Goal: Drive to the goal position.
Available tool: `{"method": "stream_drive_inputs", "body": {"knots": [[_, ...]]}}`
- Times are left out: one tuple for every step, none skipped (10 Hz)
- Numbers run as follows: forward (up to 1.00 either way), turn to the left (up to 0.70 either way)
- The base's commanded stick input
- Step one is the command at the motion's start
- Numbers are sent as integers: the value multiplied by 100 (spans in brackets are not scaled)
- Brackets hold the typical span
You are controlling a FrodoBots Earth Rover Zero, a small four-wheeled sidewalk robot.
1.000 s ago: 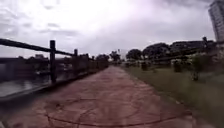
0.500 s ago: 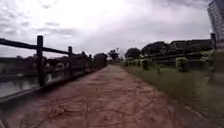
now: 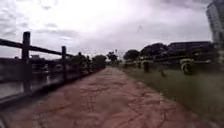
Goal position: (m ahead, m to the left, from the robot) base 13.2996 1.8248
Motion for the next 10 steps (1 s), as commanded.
{"method": "stream_drive_inputs", "body": {"knots": [[100,0],[100,0],[100,0],[100,0],[100,0],[100,0],[100,0],[100,0],[100,0],[100,0]]}}
